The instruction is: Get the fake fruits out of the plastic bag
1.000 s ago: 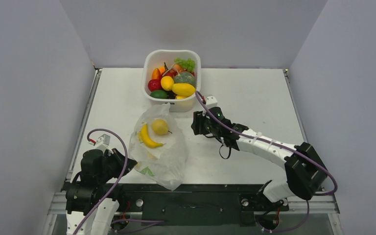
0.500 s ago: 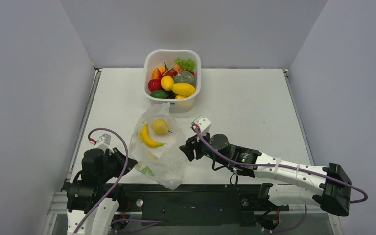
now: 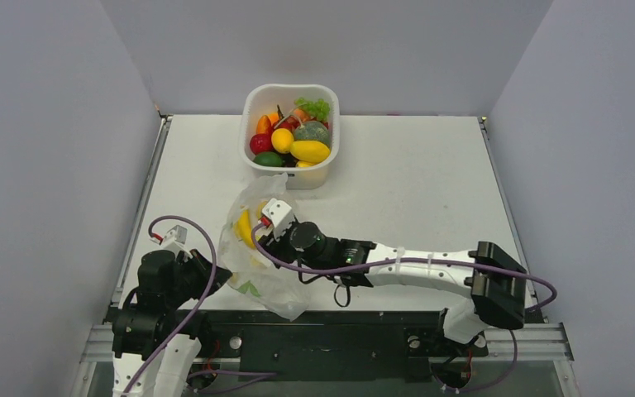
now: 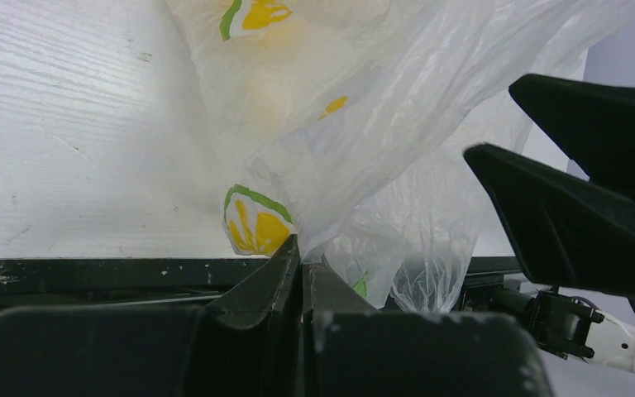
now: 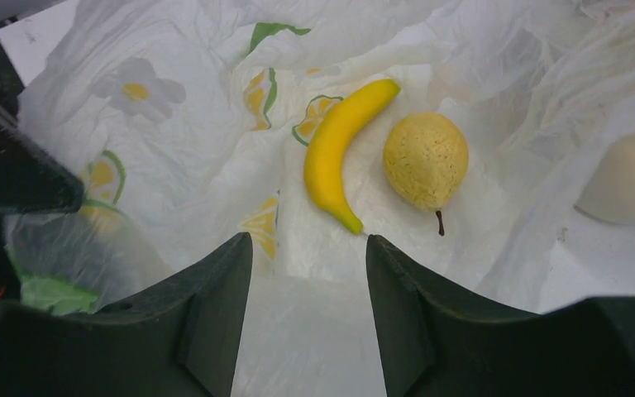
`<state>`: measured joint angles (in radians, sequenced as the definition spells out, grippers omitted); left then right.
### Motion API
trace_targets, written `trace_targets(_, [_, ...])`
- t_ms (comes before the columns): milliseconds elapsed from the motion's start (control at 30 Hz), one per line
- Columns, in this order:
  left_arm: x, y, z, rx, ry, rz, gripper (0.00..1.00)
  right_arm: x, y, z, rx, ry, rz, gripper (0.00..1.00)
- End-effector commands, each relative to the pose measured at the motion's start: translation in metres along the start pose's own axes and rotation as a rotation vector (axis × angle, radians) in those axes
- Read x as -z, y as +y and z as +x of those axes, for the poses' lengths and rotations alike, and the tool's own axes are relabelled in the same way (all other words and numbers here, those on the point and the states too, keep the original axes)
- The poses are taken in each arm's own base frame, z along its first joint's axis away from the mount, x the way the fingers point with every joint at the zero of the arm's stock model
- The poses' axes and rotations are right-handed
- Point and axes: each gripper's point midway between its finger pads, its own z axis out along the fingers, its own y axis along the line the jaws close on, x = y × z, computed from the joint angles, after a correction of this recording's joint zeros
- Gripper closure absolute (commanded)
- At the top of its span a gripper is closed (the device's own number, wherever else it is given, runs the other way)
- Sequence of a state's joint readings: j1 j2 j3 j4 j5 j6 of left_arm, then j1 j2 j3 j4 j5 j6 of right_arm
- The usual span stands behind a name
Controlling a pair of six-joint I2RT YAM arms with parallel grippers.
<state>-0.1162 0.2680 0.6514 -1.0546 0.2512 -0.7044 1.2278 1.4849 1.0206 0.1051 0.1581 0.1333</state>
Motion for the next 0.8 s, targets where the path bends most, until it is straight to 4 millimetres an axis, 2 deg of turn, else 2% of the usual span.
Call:
trace_targets(0, [0.007,-0.01,-0.009,-0.001,-0.027,0.028,1.0,-0.031,-0.01,-0.014,0.095,-0.015,0.089,0.51])
trace_targets(100, [0.007,-0.006,-0.005,-0.004,-0.026,0.016,1.0,-0.055,-0.025,-0.004,0.161,0.034,0.199,0.5])
trace_targets(167, [0.007,-0.002,-0.002,-0.004,-0.025,0.005,1.0,-0.065,-0.035,0.0,0.202,0.061,0.266,0.47])
trace_targets(233, [0.005,0.002,0.002,-0.001,-0.018,0.004,1.0,-0.075,-0.041,0.005,0.239,0.083,0.296,0.39])
trace_targets(267, [0.003,0.005,0.005,0.004,-0.009,-0.001,1.0,-0.078,-0.042,0.005,0.252,0.083,0.3,0.31])
trace_targets(333, [0.001,0.007,0.008,0.007,-0.007,0.001,1.0,-0.091,-0.044,0.013,0.271,0.1,0.311,0.22])
trace_targets(767, [0.017,0.012,0.009,-0.085,0.021,-0.046,1.0,-0.139,-0.073,0.034,0.232,0.12,0.371,0.08])
